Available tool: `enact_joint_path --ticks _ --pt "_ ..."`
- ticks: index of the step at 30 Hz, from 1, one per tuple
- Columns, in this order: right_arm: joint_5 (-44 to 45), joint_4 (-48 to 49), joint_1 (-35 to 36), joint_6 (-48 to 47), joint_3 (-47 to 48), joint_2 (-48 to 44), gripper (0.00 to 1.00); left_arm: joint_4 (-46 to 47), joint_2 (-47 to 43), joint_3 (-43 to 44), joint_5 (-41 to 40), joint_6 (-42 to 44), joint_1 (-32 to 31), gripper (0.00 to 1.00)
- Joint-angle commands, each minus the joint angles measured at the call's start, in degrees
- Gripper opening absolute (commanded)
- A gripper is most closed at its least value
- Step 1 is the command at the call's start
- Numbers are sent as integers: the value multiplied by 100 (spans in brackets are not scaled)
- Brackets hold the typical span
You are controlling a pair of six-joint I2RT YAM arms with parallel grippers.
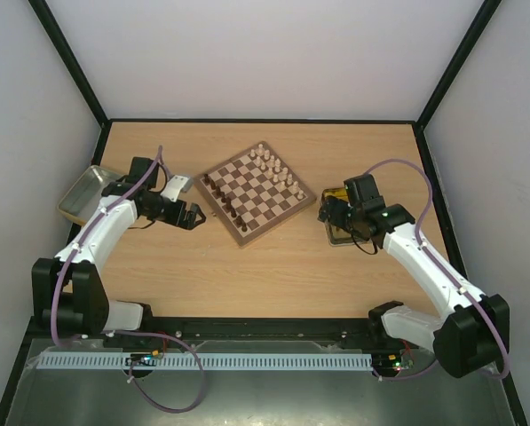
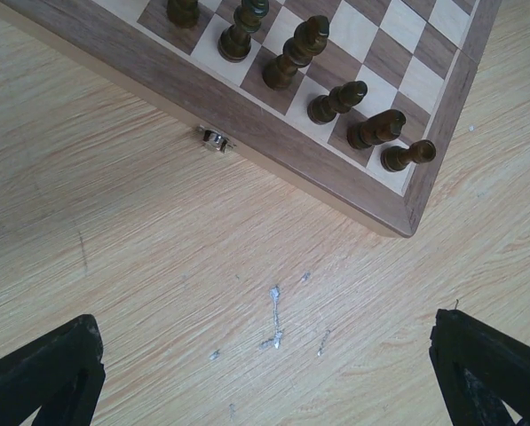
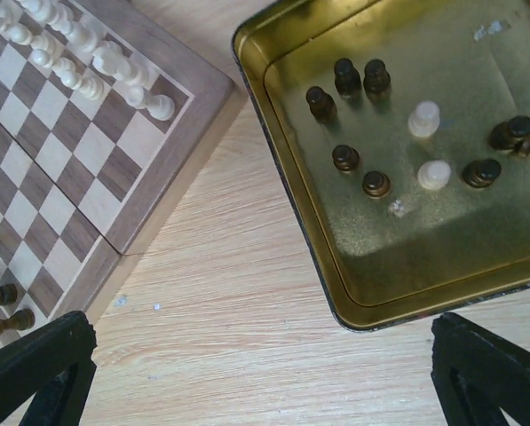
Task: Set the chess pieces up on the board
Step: Adjust the chessboard at the center of the board.
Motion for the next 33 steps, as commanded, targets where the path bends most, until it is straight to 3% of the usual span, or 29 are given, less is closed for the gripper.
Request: enact_joint_path --ticks 1,10,16,23,28,31,33 --pt "181 -4 -7 193 -31 -137 99 5 -169 -96 -52 34 -30 100" --pt "766 -175 -154 42 2222 1685 99 79 -223 -143 -150 -1 -30 99" --pt "-25 -141 -761 384 3721 3512 98 238 -324 -236 -322 -122 -30 100" --pt "-449 -265 -816 410 5841 5635 94 335 -396 -305 -390 -178 -30 98" --pt "-598 -439 -830 385 6789 6598 73 392 -422 -331 -434 -236 -13 97" --pt "-540 -365 -866 471 6933 6808 52 429 -416 -370 -489 -245 -4 95" --pt "-622 -268 -902 575 6931 6914 32 447 -432 -397 -517 -241 9 93"
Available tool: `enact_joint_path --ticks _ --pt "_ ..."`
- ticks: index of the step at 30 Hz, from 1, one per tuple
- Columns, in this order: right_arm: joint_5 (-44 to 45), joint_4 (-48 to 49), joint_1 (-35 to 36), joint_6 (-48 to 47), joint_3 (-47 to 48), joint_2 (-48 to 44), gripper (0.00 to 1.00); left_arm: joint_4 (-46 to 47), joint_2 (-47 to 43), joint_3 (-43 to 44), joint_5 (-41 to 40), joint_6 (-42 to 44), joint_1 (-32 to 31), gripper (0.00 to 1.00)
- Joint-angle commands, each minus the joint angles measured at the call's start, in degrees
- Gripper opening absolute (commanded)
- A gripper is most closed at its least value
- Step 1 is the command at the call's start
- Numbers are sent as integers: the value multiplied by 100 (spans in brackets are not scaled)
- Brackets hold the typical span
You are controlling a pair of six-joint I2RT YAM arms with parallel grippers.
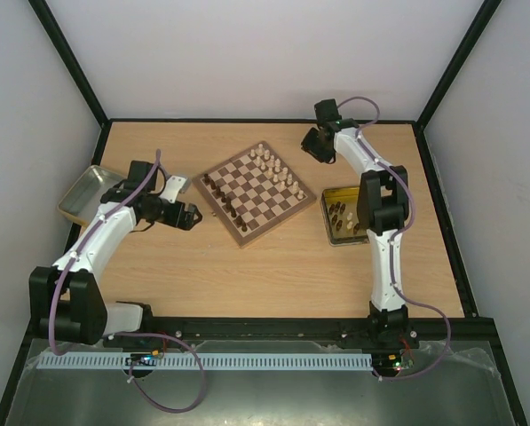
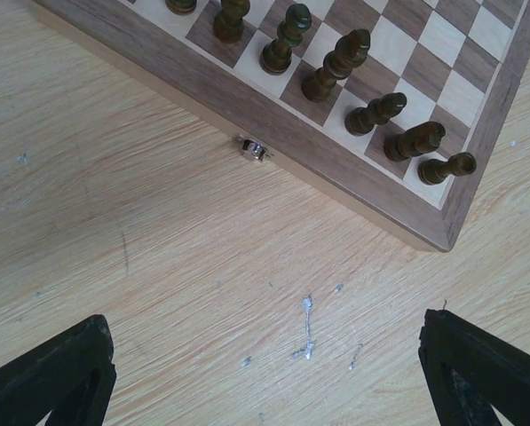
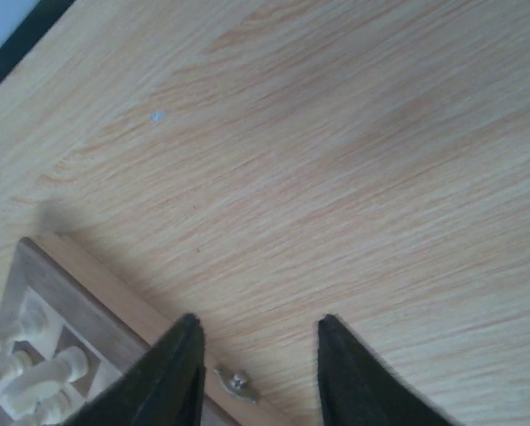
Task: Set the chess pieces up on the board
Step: Adjust the chessboard at the center of the board.
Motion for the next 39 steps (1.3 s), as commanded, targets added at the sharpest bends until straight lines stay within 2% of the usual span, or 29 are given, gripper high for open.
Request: enact_joint_path --ticks 1,2,3,8,16,20,23,28,34,39 --pt "-131 -66 -75 229 286 144 21 66 -137 -117 -110 -66 35 92" --pt "-169 -50 -76 262 307 211 11 64 -131 -123 -110 -63 52 92" --pt "-204 -48 -80 274 326 273 4 74 -115 -122 -116 -68 65 91" --pt "-496 -15 -73 248 118 441 2 114 -46 -156 -171 -130 104 83" --pt "-755 386 54 52 -924 100 2 253 32 -212 -373 -347 351 48" --pt "-817 615 151 21 -1472 -120 2 289 182 -135 -691 -411 477 20" --pt "-871 770 232 13 -1834 -284 2 317 362 -54 -681 -457 619 4" --pt "-878 849 390 -78 -2228 -518 2 216 786 248 -634 -466 789 2" --pt "-825 871 525 -145 -2574 -732 2 -179 2169 1126 -67 -581 1270 2" --pt "-854 948 625 -133 -2871 -944 2 -224 3017 1572 437 -726 1386 2"
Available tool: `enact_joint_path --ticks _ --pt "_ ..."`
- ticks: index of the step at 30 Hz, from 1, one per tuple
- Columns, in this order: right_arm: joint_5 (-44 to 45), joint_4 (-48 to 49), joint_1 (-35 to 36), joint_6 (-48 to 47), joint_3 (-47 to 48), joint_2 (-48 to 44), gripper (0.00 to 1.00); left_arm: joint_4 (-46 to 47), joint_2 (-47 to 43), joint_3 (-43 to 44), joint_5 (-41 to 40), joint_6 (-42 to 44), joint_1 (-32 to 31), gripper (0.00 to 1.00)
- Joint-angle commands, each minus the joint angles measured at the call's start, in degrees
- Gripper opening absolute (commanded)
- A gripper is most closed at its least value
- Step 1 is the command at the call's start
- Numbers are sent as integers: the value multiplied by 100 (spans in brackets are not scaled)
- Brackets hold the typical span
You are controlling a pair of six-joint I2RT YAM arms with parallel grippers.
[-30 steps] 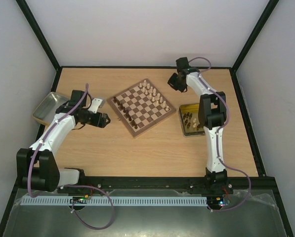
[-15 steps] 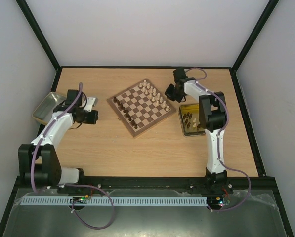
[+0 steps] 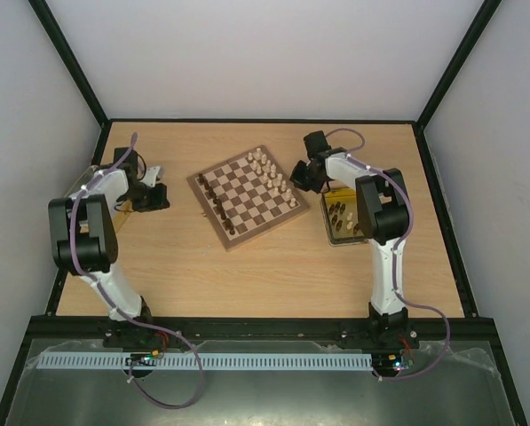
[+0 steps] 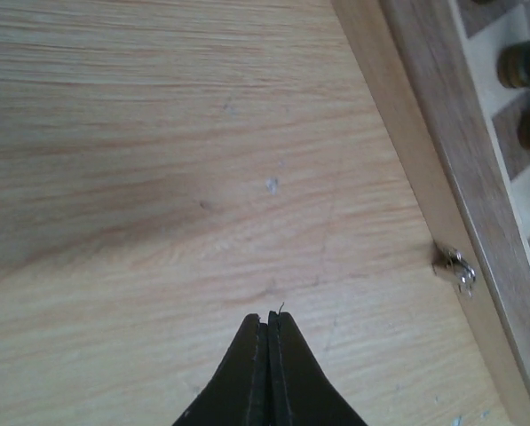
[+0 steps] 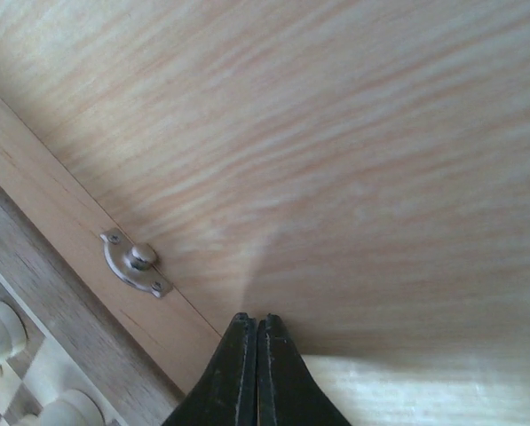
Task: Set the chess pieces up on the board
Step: Adjust the chessboard at the center of the board.
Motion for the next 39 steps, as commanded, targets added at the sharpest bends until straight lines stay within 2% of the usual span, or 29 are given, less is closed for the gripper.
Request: enact_joint_path --ticks 1,7,16,39 --pt "-13 -126 183 -69 -441 -310 2 -309 595 383 671 -201 74 2" --pt "-48 59 402 11 -928 -713 2 -466 1350 705 1447 -187 88 2" --pt "-103 345 907 210 -1715 -1298 2 -423 1600 705 1842 -163 177 2" --pt "-83 749 1932 654 -3320 -2628 2 -570 1013 16 1489 275 217 2"
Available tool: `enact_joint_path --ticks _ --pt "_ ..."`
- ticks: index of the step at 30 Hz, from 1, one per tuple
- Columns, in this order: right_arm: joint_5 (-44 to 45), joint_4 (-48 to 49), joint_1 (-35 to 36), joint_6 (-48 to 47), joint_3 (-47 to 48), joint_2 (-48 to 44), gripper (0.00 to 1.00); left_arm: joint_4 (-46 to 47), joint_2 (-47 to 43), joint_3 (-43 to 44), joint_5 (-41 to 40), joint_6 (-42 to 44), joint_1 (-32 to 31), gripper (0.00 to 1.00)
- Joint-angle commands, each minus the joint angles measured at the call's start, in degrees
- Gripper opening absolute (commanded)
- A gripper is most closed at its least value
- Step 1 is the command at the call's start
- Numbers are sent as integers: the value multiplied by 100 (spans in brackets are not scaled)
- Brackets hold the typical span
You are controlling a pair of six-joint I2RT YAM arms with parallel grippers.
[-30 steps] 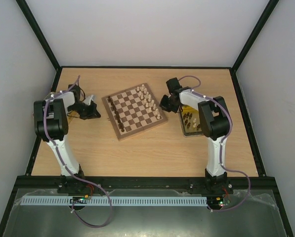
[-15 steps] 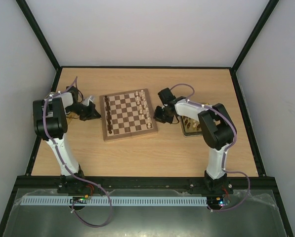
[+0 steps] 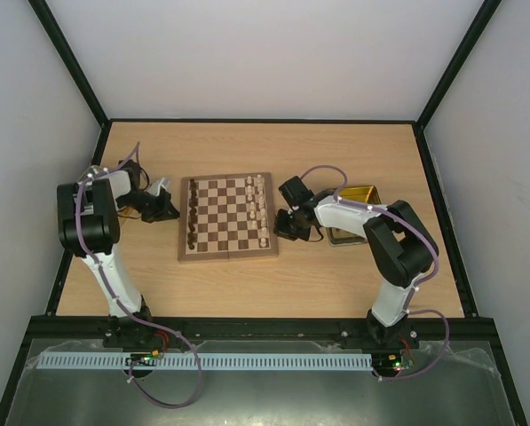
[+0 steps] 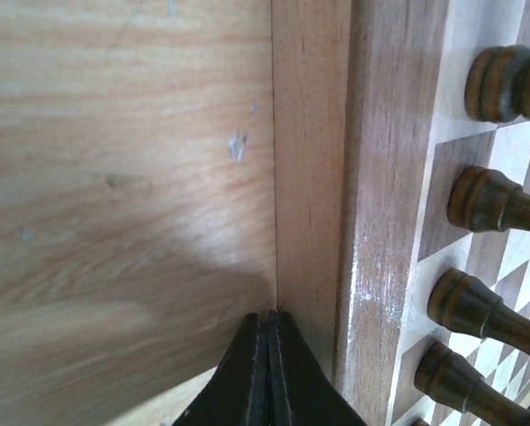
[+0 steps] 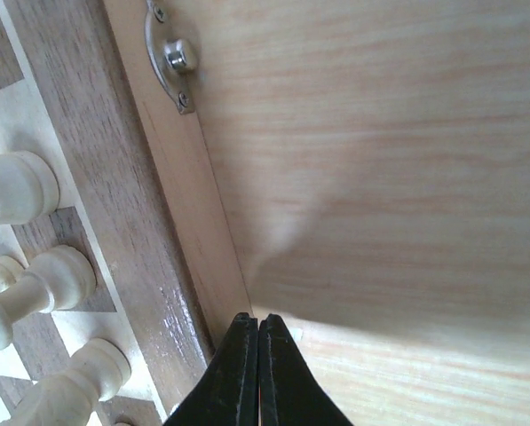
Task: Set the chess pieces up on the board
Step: Adjust the chessboard at the center of the board.
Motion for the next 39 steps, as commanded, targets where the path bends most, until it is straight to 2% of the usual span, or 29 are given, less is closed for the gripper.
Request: enact_joint_path --ticks 1,11,21,28,32,35,39 --pt "-129 255 219 138 -206 -328 2 -331 -295 -268 4 214 -29 2" --pt "74 104 663 187 -626 -759 2 -513 -711 -627 -203 416 -46 2" --pt "60 25 723 343 -1246 -1531 2 -799 -1081 -809 -510 636 -64 2" --pt "634 -673 722 108 -982 -1807 2 -793 -1005 -778 -970 679 -34 2" --pt "1215 -1198 702 27 -632 -1907 3 -570 -1108 -800 -1329 639 25 15" --pt "1672 -1507 551 -86 -442 -2003 2 -555 -1245 -700 -1442 675 82 32" --pt "2153 -1867 -161 -222 -187 -2227 2 -698 -1441 -434 -1411 728 292 41"
